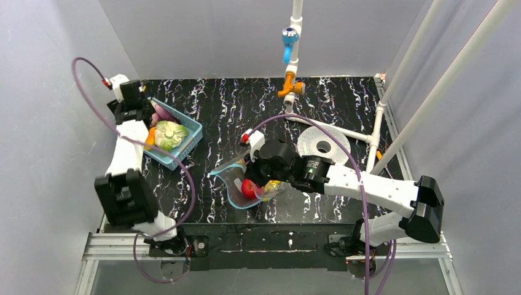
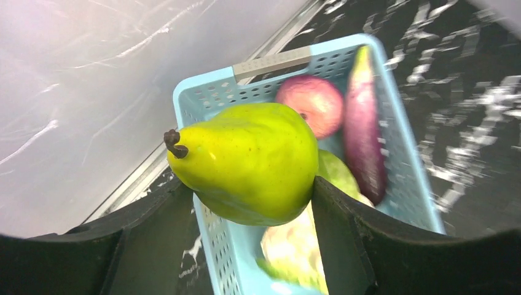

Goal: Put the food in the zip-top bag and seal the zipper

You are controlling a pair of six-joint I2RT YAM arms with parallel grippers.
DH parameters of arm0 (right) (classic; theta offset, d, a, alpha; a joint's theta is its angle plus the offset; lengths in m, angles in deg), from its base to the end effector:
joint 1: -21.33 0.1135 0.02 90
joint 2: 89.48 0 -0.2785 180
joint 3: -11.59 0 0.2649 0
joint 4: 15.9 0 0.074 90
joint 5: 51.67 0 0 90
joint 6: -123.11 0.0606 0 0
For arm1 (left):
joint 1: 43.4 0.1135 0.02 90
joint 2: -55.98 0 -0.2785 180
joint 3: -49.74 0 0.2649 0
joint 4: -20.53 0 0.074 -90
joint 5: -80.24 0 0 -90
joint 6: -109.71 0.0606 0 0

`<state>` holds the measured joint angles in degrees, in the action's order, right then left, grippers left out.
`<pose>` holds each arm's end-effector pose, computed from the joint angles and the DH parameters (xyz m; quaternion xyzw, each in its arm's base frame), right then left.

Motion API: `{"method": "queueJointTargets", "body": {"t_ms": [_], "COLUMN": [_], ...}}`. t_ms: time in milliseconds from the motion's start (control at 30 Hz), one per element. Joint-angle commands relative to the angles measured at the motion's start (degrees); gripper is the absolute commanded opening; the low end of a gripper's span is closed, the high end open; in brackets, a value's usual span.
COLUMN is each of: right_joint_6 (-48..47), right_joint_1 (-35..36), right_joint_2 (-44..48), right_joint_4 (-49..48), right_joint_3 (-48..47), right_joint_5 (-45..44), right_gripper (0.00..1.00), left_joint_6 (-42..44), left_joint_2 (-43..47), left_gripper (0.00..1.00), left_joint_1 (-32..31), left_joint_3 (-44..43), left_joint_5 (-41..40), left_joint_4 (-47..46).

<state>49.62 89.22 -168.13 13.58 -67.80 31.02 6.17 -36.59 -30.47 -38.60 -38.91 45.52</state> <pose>0.1380 0.3192 0.3255 -0.3430 0.7879 0.3009 0.4135 0.3905 0.1199 0.3102 -0.3151 0.7835 0.2145 0.4908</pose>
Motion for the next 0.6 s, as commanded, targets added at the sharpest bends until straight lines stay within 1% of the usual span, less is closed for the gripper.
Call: {"method": "queueJointTargets", "body": {"t_ms": [0,67,133,200,300,333,400,533,567], "right_joint_6": [0.80,1.33,1.73,2.13,2.05,1.96,2.03,2.18,2.58], "right_joint_1": [0.13,0.09,-0.07,-0.30,-0.57,-0.72,-1.03,-1.85,-2.27], "right_joint_2": [2.65,2.52,2.43,2.44,3.21,3.59,4.24,5.34,5.24], "right_joint_4": [-2.44,-2.11,-1.26,-0.34,0.53,0.50,0.84,0.58,0.62], "right_joint_3": [0.02,-0.66,-1.93,-3.24,-4.89,-5.14,-6.19,-7.32,-7.80], "right_joint_5": [-1.81,-1.27,-0.58,0.10,0.62,0.70,1.17,1.65,2.10], "right_gripper": [0.01,0.01,0.01,0.01,0.01,0.01,0.01,0.01,0.01], "left_joint_6": [-4.64,-7.82,-10.44,-15.03,-25.90,-28.19,-29.76,-32.04,-32.54], "left_joint_2": [16.36,22.81,29.10,34.67,42.76,45.19,49.87,58.35,59.79], "left_gripper": [0.13,0.13,0.07,0.01,0.00,0.00,0.00,0.00,0.00], "left_joint_1": [0.10,0.17,0.16,0.17,-0.33,-0.87,-2.09,-2.69,-3.88], "left_joint_3": [3.84,6.74,11.58,16.92,25.23,27.59,28.12,25.18,24.09], "left_joint_5": [11.35,22.36,36.62,49.83,65.41,69.09,73.14,80.31,80.92], "left_joint_4": [10.63,14.87,15.69,14.36,8.22,6.03,6.04,9.74,11.01]}}
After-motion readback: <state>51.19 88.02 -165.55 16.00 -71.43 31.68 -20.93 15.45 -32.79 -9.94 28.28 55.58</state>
